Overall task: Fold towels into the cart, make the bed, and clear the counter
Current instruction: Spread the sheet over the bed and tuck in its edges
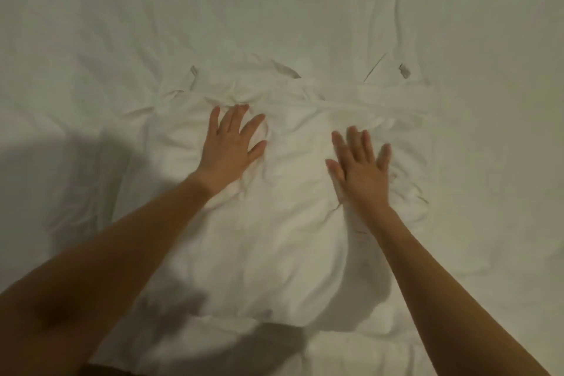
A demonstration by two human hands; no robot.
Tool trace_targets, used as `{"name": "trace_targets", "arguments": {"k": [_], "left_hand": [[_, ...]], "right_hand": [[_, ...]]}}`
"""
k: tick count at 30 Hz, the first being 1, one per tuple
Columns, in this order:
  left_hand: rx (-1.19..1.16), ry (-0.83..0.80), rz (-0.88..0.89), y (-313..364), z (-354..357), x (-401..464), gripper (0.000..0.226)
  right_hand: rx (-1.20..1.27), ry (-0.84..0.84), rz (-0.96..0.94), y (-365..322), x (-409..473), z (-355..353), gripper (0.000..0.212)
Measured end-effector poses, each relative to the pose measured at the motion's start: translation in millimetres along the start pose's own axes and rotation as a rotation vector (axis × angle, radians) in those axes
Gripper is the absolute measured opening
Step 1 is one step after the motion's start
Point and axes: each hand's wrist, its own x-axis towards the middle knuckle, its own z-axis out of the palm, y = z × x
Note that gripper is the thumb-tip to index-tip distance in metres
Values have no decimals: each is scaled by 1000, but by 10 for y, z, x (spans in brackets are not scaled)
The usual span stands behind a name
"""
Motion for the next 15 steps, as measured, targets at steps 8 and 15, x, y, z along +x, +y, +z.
{"name": "trace_targets", "arguments": {"k": [8, 15], "left_hand": [[23, -98, -16, -251, -252, 284, 63], [233, 282, 173, -311, -411, 398, 39]], "right_hand": [[115, 46, 274, 409, 225, -71, 74], [-18, 359, 236, 419, 167, -51, 52]]}}
